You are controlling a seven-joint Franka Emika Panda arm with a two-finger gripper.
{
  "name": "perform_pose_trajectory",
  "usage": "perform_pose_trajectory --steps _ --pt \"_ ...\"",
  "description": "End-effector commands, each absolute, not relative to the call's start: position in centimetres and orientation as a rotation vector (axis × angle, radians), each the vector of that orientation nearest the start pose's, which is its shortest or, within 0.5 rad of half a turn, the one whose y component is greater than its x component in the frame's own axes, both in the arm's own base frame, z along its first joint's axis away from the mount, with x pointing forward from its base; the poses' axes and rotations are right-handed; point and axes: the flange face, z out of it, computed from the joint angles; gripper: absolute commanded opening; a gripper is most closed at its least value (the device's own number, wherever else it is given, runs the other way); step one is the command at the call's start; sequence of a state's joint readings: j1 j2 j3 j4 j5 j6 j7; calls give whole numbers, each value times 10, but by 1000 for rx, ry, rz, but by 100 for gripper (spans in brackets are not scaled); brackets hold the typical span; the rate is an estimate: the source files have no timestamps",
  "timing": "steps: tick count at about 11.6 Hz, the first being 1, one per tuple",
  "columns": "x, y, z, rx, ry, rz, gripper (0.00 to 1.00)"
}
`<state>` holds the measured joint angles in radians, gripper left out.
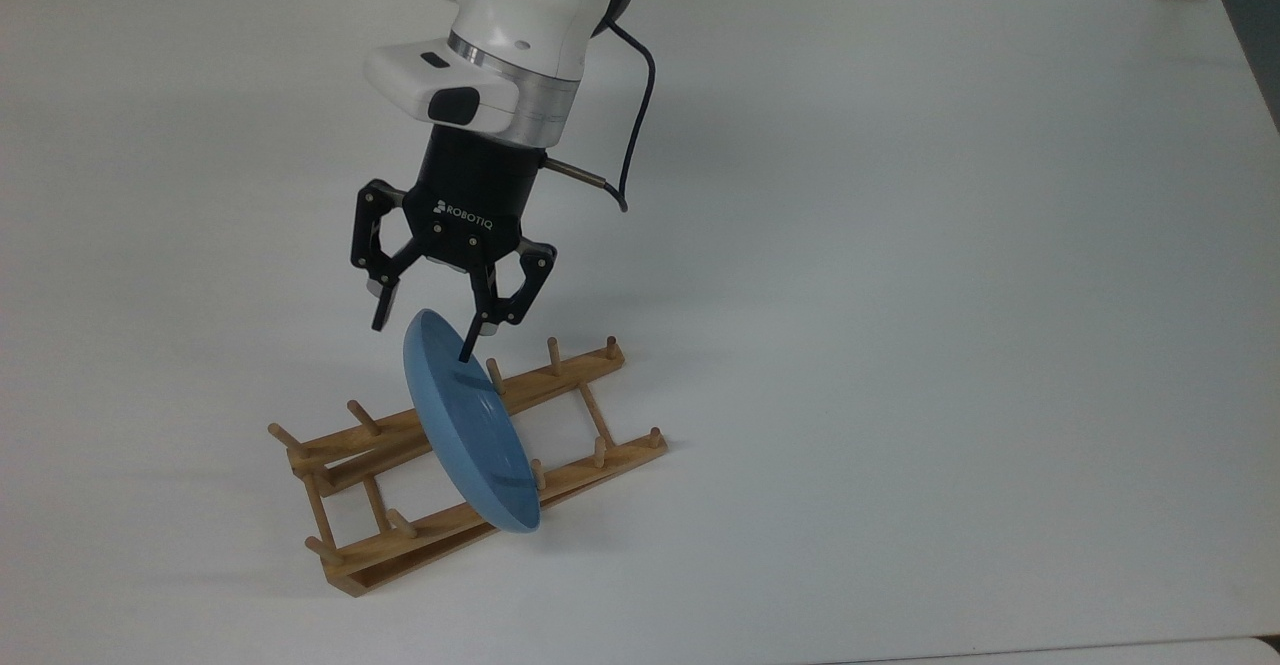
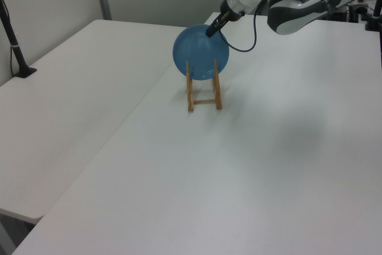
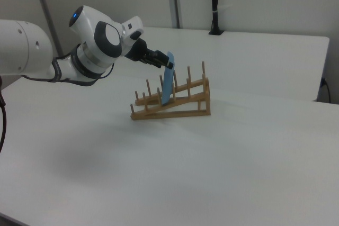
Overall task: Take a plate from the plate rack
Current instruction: 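Move the open gripper down toward the rim of the blue plate, then close the gripper on the blue plate's rim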
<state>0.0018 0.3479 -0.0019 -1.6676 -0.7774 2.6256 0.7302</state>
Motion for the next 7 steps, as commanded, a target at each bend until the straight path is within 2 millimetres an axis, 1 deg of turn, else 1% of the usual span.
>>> perform_pose_trajectory --steps 1,2,3,4,5,6,7 --pt "698 18 465 -3205 258 -1290 31" --pt "698 18 465 -3205 258 -1290 24" --pt "698 18 465 -3206 257 -1288 15" --pt "698 16 466 -3206 262 -1290 8" --pt "698 14 466 -3212 255 -1297 4" --pt "699 10 475 -3207 263 -1325 2" --pt "699 8 478 -3206 267 -1332 2"
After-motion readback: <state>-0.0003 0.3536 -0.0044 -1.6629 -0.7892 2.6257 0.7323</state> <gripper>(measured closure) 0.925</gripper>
